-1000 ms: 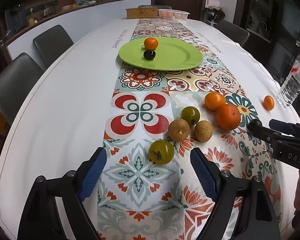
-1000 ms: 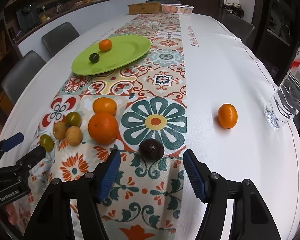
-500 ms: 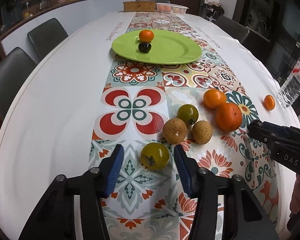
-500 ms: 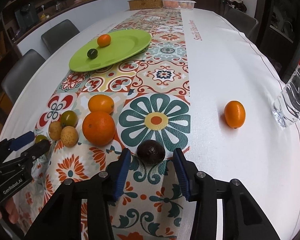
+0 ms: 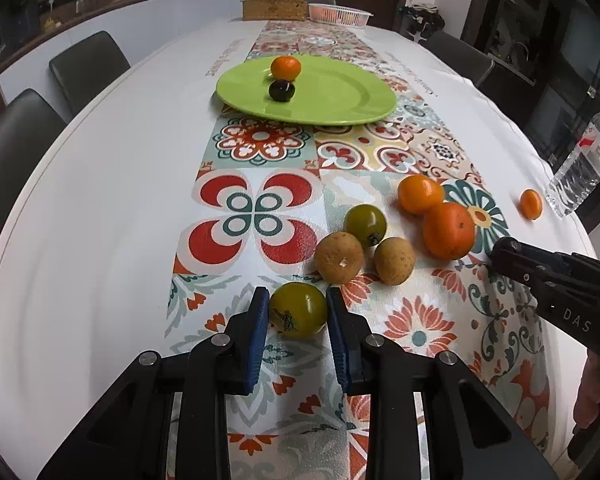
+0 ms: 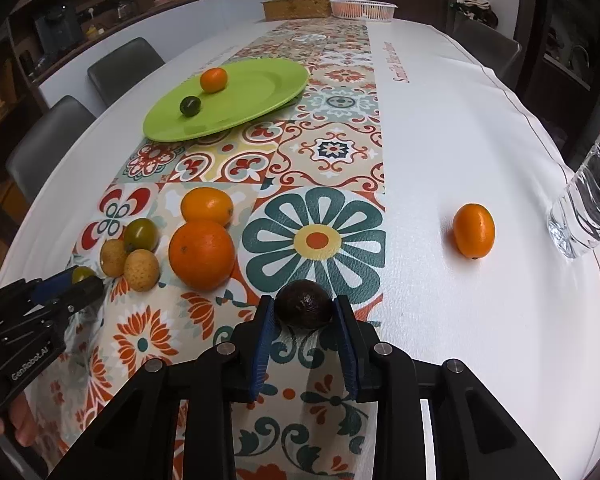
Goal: Organize fruits
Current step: 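Grasp the green-yellow fruit with the left gripper while the right gripper grasps a dark plum, then lower both held fruits onto the green plate and open both grippers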
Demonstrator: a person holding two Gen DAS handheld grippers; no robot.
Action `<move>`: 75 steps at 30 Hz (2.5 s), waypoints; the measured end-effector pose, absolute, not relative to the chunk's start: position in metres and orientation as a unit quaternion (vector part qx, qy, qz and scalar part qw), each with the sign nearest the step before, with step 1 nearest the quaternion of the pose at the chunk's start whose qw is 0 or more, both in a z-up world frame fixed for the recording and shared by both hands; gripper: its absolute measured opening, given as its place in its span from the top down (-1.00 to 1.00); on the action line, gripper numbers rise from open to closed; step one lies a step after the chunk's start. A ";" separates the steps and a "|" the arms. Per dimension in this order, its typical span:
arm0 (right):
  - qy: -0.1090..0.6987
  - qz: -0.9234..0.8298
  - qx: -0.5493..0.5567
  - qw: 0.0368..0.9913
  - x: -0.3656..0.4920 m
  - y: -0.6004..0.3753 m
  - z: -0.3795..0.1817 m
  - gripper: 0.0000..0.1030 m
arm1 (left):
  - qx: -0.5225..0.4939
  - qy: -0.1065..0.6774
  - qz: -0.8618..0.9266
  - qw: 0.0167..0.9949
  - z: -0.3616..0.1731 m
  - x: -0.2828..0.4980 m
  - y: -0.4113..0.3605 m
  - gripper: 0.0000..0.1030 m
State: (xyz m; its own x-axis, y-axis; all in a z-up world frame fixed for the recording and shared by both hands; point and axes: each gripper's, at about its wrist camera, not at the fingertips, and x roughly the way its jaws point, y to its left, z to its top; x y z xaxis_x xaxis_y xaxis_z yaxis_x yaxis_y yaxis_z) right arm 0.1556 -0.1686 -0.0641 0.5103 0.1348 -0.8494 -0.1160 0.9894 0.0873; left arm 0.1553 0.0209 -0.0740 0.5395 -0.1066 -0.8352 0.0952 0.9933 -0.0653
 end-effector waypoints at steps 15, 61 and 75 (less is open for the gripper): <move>0.449 0.112 0.015 0.886 0.139 -0.166 -0.029 0.40 | 0.008 0.424 -0.083 0.902 -0.031 0.136 0.010 0.44; 0.355 0.178 -0.025 0.917 0.236 -0.131 0.045 0.40 | 0.056 0.318 -0.134 0.937 0.040 0.245 -0.008 0.44; 0.391 0.194 -0.029 0.899 0.318 -0.116 0.027 0.40 | 0.027 0.354 -0.140 0.924 0.015 0.320 0.012 0.44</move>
